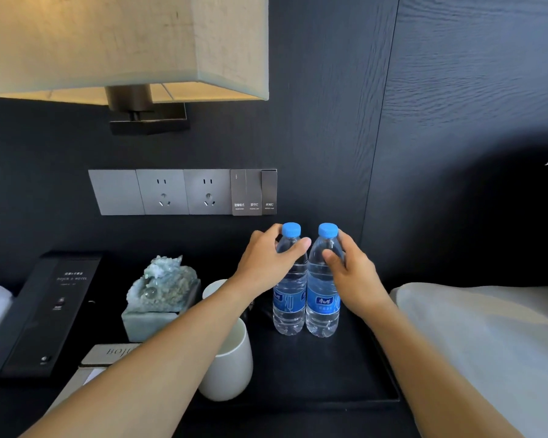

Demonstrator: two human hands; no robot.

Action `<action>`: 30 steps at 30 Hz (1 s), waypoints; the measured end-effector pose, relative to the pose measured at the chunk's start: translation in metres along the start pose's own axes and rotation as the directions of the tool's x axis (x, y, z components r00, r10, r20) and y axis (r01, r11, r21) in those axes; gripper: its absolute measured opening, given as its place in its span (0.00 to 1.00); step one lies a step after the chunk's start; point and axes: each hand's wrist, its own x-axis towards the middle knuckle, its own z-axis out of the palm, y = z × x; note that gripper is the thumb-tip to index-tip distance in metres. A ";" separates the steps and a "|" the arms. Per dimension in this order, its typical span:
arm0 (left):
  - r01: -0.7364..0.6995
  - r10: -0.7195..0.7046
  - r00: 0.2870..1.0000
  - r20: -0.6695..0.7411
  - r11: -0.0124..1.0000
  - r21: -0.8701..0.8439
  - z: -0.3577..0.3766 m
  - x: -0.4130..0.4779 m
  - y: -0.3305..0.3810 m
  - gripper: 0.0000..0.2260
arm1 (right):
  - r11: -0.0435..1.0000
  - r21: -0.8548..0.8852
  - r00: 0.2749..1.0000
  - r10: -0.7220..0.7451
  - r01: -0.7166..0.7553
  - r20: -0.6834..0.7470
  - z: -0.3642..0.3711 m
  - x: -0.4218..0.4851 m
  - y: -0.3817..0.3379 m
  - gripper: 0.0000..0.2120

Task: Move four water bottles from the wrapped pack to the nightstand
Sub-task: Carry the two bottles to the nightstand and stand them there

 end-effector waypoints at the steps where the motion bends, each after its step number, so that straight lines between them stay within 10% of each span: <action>1: -0.005 0.007 0.999 0.031 0.998 -0.056 -0.001 -0.001 -0.001 0.23 | 1.000 0.010 1.000 0.002 -0.001 -0.012 0.002 -0.001 0.001 0.21; 4: 0.010 0.009 0.994 0.107 0.985 -0.175 -0.005 -0.003 -0.008 0.13 | 0.999 0.026 1.000 0.021 -0.021 -0.001 0.004 -0.002 0.005 0.22; 30: -0.003 0.014 0.998 0.067 0.987 -0.159 -0.003 -0.010 -0.019 0.25 | 0.989 0.115 0.996 0.090 -0.089 -0.003 -0.005 0.002 0.004 0.24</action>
